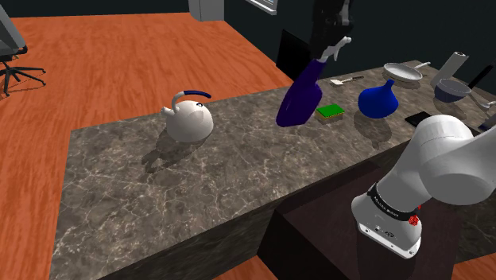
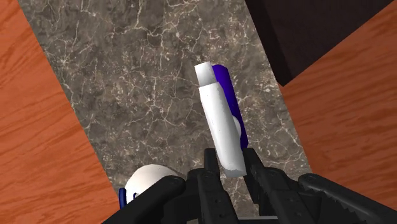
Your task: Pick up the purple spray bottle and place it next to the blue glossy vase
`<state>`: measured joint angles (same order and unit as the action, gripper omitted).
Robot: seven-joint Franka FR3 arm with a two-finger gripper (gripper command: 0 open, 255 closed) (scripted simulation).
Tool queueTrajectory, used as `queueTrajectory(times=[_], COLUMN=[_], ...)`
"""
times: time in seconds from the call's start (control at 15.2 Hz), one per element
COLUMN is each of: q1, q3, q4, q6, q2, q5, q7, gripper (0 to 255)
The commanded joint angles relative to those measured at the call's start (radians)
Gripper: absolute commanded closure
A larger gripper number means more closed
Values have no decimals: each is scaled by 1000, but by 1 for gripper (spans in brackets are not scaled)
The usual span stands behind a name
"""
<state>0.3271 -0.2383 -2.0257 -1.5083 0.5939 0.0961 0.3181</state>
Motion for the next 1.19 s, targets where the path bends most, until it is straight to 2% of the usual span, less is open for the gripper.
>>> queueTrajectory(times=[0.0, 0.73, 1.12], q1=[-2, -16, -19], q3=[-3, -9, 104], q4=[42, 254, 123], q6=[29, 166, 180], q2=[-13, -87, 76], q5=[2, 16, 45], q7=[1, 18, 144], gripper=[255, 255, 255])
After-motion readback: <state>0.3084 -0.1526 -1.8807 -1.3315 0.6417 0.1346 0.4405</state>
